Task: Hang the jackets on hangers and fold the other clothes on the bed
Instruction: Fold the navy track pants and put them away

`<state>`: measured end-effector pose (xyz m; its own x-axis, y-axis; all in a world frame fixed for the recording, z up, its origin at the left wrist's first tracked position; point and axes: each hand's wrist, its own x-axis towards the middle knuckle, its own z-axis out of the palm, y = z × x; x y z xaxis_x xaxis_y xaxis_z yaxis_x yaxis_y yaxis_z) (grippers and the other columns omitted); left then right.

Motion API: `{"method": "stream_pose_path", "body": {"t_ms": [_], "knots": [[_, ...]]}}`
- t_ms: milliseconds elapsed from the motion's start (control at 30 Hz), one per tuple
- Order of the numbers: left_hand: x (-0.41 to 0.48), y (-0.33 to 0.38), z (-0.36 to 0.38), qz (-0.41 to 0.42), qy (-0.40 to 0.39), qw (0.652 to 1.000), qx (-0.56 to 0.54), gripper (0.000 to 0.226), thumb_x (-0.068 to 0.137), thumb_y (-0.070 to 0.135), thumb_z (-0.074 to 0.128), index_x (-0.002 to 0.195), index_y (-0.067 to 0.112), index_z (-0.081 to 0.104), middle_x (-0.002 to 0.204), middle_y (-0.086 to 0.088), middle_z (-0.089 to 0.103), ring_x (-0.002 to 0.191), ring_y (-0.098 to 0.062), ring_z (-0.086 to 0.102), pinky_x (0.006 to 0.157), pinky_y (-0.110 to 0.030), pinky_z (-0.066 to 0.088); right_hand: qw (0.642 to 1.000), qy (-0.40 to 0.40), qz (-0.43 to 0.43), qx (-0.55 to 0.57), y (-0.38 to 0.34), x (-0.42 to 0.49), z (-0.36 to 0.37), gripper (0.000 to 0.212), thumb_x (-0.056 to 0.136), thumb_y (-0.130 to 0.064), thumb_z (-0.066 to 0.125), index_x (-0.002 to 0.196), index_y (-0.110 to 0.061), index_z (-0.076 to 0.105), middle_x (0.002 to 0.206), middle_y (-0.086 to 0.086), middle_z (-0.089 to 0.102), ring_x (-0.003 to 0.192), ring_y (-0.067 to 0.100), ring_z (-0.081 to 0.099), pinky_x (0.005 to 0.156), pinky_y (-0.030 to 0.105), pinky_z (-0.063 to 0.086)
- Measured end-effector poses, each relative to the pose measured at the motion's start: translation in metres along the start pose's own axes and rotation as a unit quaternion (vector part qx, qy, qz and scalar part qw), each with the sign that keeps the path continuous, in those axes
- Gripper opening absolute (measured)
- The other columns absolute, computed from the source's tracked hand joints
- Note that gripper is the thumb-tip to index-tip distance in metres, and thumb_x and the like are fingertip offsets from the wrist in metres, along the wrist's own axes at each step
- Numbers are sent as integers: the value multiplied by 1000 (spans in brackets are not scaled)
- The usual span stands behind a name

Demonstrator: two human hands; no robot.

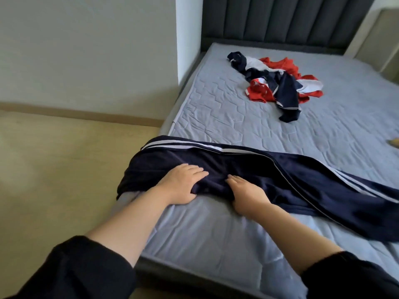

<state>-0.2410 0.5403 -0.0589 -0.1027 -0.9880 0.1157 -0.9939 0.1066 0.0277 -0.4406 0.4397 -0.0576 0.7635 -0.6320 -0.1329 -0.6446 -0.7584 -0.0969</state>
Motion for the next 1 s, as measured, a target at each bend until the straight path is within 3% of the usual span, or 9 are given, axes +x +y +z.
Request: {"method": "stream_pose_path", "body": {"t_ms": [167,267,333,467,567,700,833,933,1000], "knots": [[51,71,-6,29,-59,997,-30,72,81,34,59,147,20,34,145,2,42,133,-17,39,109,-29,29,982,-59,32,176,35,-24,-28,43,82,-37,68,122,-23,62,118,-4,64,112,16,58,93,28,44],[76,115,5,21,-84,993,-77,77,84,41,55,151,21,23,148,-1,35,136,-19,33,108,-31,30,967,111,142,180,71,-46,-52,30,80,-48,68,83,-18,64,77,-5,63,81,19,61,67,31,44],[87,138,17,17,-88,994,-61,78,86,47,51,152,18,19,156,-6,21,143,-21,19,116,-36,21,959,148,229,78,101,-61,-57,43,75,-55,68,90,-18,52,85,-3,58,84,23,58,65,32,40],[103,161,31,17,-54,996,-63,78,84,48,50,151,21,19,159,-1,10,146,-17,7,118,-42,10,937,-35,346,31,148,-83,-37,78,71,-56,68,131,-15,40,132,10,43,123,33,45,92,40,42],[115,168,33,21,-58,995,-76,73,85,50,49,149,26,23,159,3,11,146,-16,4,118,-46,7,951,-35,306,-13,167,-81,-32,69,76,-62,60,127,-16,53,134,11,41,126,33,37,103,41,34],[122,182,37,-23,-19,998,-58,69,83,54,48,144,27,31,154,1,24,144,-18,14,116,-52,10,942,-16,307,135,184,-73,-41,67,86,-71,41,88,-8,62,96,12,63,97,30,58,78,32,39],[119,190,41,6,134,988,-74,61,68,52,46,115,14,51,122,-10,50,121,-28,45,101,-54,39,912,48,375,159,201,-67,-39,55,103,-37,27,123,6,55,128,24,56,120,37,51,97,37,37],[122,188,47,10,127,990,-62,73,68,52,49,131,17,43,141,-11,39,136,-25,28,109,-53,29,904,21,419,79,210,-70,-33,38,96,-18,40,128,-1,53,132,19,54,122,35,50,99,39,39],[123,187,49,4,62,997,-49,87,76,53,56,150,22,21,158,-8,12,147,-22,3,116,-50,9,884,-12,465,51,217,-74,-35,46,93,-22,42,137,-8,47,142,14,46,132,33,40,106,40,32]]}}
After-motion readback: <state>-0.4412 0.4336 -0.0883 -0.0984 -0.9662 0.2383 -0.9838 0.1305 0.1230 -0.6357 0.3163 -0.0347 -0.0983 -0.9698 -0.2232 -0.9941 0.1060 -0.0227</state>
